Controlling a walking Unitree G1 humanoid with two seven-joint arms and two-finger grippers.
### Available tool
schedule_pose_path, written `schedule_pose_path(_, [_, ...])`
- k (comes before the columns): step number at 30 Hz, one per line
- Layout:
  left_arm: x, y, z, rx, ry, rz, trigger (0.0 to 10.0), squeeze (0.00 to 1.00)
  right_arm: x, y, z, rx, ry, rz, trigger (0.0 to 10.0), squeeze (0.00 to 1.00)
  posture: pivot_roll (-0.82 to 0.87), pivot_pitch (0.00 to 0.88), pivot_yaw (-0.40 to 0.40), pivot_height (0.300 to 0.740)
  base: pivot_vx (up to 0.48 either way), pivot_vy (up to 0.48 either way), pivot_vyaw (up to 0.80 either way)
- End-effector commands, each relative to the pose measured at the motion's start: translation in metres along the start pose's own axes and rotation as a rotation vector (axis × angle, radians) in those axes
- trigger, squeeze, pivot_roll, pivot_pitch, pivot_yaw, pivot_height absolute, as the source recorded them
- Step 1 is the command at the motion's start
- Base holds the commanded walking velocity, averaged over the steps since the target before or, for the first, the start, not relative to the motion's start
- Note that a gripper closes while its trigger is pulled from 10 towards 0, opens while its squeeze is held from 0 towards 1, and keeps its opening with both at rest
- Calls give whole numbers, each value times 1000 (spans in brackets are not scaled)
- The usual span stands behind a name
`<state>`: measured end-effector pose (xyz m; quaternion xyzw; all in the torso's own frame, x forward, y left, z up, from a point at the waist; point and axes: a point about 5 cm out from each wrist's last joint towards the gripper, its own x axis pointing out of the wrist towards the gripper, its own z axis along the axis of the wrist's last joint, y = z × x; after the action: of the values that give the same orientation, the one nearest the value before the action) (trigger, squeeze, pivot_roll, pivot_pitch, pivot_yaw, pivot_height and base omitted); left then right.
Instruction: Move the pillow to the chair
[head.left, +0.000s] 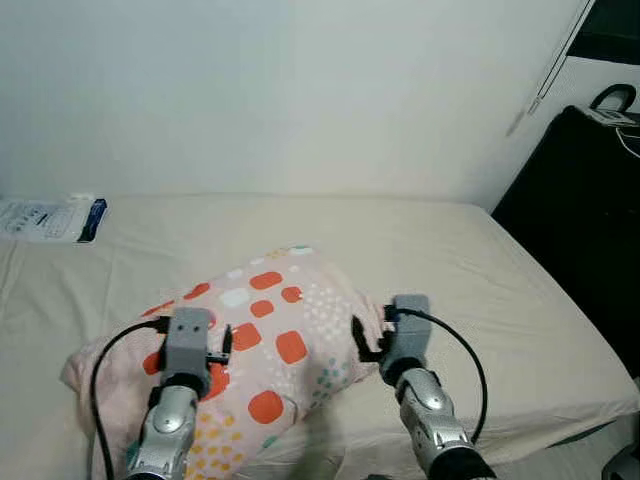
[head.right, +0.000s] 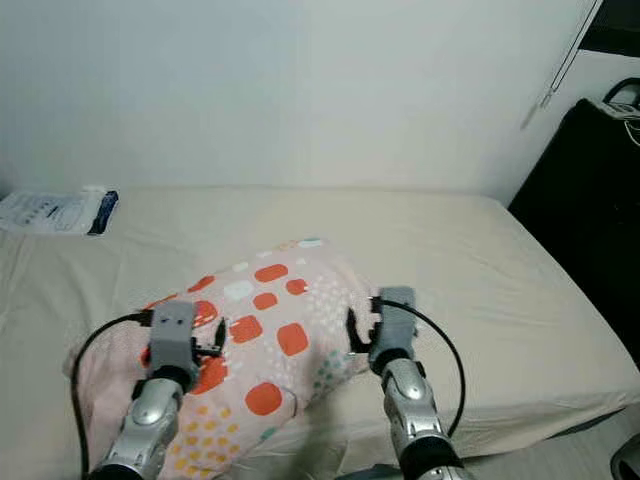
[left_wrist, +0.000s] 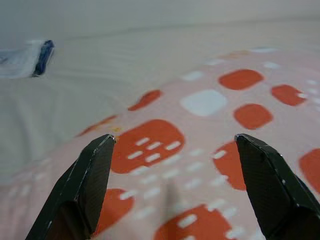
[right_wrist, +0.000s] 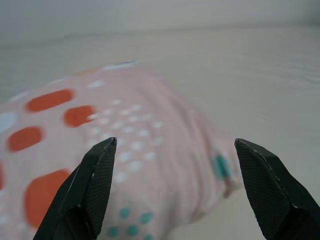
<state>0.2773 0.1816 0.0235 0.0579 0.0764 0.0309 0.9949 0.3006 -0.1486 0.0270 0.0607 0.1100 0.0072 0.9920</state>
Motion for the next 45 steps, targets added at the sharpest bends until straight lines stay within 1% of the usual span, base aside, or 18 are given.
schedule_pose_path(1, [-1,-6,-1,18,5,-24,10000,0,1,-3,6,6,-31,-31,10000,0,112,0,-130,740,0,0,0])
schedule_pose_path(4, [-1,-7,-1,25,4,-31,10000,0,1,-2,7,-3,-39,-31,10000,0,112,0,-129,740,0,0,0])
schedule_pose_path(6, [-2,-6,0,2,-9,-29,10000,0,-1,0,4,-33,-44,4,10000,0,115,0,-128,740,0,0,0])
schedule_pose_path(9, [-3,-5,0,-7,-10,-23,10000,0,-2,-1,3,-41,-42,3,10000,0,115,0,-128,740,0,0,0])
schedule_pose_path(11, [-4,-2,0,-27,-13,-1,10000,0,-5,-7,-1,-27,-24,-31,10000,0,121,0,-132,740,0,0,0])
schedule_pose_path(12, [-3,-1,0,-36,-17,6,10000,0,-7,-15,-3,-17,-13,-62,10000,0,123,0,-134,740,0,0,0])
schedule_pose_path(18, [-1,-5,4,-36,-32,-31,10000,0,-6,-20,-1,-9,-21,-85,10000,0,124,0,-137,740,0,0,0])
schedule_pose_path(21, [2,-8,7,-37,-38,-56,10000,0,-1,-15,6,-13,-42,-69,10000,0,119,0,-141,740,0,0,0])
schedule_pose_path(24, [7,-8,15,-100,-59,-56,10000,0,2,-10,12,-45,-62,-56,10000,0,115,0,-144,740,0,0,0])
schedule_pose_path(25, [8,-11,18,-120,-75,-70,10000,0,4,-8,13,-47,-59,-43,10000,0,119,0,-152,740,0,0,0])
schedule_pose_path(30, [7,-17,19,-109,-81,-102,10000,0,5,-5,12,-28,-50,-17,10000,0,119,0,-156,740,0,0,0])
schedule_pose_path(31, [8,-18,20,-123,-83,-100,10000,0,6,0,13,-18,-46,5,10000,0,112,0,-158,740,0,0,0])
schedule_pose_path(32, [11,-17,24,-173,-89,-72,10000,0,10,13,16,-36,-44,76,10000,0,112,0,-159,740,0,0,0])
schedule_pose_path(33, [12,-17,25,-183,-92,-66,10000,0,10,19,17,-45,-46,106,10000,0,109,0,-160,740,0,0,0])
schedule_pose_path(37, [15,-23,29,-152,-113,-95,10000,0,11,39,15,-62,-29,243,10000,0,109,0,-164,740,0,0,0])
schedule_pose_path(40, [18,-28,38,-192,-149,-125,10000,0,10,55,10,-61,23,371,10000,0,102,0,-166,740,0,0,0])
schedule_pose_path(43, [20,-28,44,-218,-171,-139,10000,0,11,59,14,-24,9,402,10000,0,104,0,-169,740,0,0,0])
schedule_pose_path(45, [22,-28,50,-252,-184,-147,10000,0,11,62,21,28,-27,445,10000,0,108,0,-171,740,0,0,0])
